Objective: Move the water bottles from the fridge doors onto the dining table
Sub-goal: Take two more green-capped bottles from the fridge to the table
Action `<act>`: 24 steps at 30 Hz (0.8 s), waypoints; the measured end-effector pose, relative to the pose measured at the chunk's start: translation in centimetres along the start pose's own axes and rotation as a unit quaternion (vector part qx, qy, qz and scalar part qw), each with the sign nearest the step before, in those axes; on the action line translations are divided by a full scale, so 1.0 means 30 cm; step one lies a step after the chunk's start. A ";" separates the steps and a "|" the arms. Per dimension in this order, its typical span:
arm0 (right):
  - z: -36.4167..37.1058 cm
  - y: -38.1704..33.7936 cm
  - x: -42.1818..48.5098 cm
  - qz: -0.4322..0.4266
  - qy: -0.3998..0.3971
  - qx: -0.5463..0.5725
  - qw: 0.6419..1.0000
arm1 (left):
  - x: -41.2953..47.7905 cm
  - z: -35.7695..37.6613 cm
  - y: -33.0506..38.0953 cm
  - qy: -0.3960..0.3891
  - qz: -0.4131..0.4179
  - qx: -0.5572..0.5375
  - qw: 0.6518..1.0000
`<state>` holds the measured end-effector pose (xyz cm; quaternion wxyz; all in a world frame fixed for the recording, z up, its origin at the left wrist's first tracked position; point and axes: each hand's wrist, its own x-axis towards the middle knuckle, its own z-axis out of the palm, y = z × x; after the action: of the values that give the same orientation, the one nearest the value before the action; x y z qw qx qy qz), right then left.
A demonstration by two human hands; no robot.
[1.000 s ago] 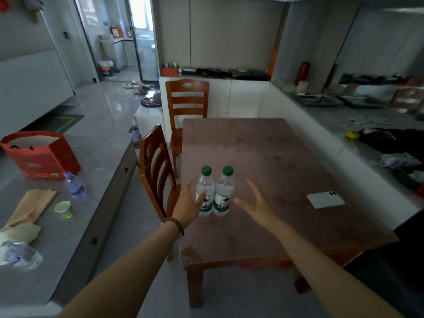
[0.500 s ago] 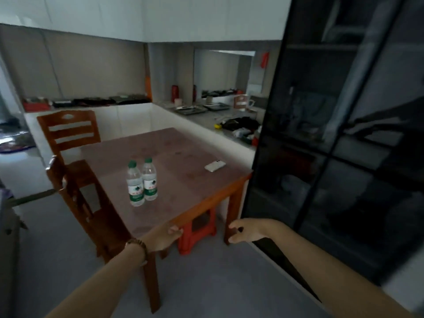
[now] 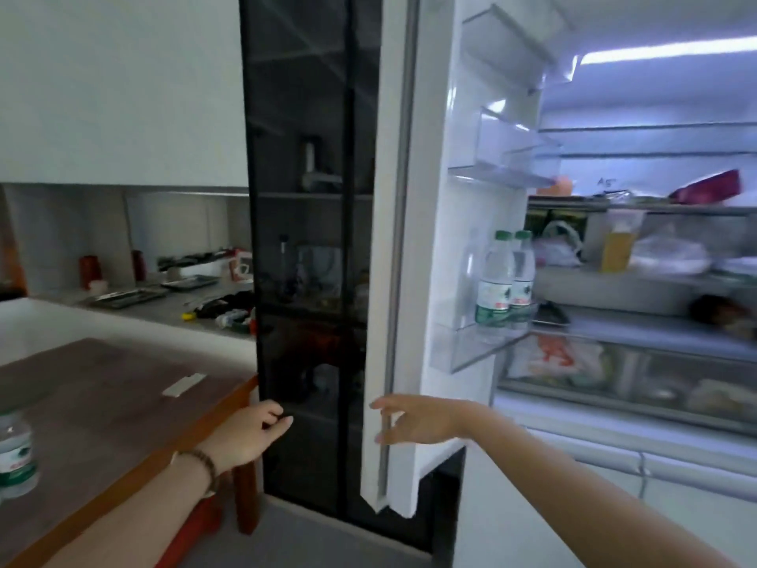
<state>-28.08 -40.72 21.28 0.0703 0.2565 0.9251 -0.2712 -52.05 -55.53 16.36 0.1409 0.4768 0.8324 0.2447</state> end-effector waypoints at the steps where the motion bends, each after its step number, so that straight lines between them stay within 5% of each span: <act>1: -0.031 0.046 -0.082 0.001 0.024 -0.009 1.000 | -0.019 0.021 0.080 0.005 0.015 0.006 1.000; 11: -0.321 0.557 -0.738 0.097 0.151 -0.115 0.977 | -0.194 0.213 0.853 0.083 0.121 0.054 0.988; 24: -0.636 0.813 -0.660 0.035 0.283 -0.023 0.958 | 0.113 0.184 1.250 0.227 0.184 0.118 0.949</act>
<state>1.61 -21.51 31.33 -0.1788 0.3531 0.9036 -0.1637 -24.01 -35.13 32.03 -0.1568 0.5670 0.7629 0.2683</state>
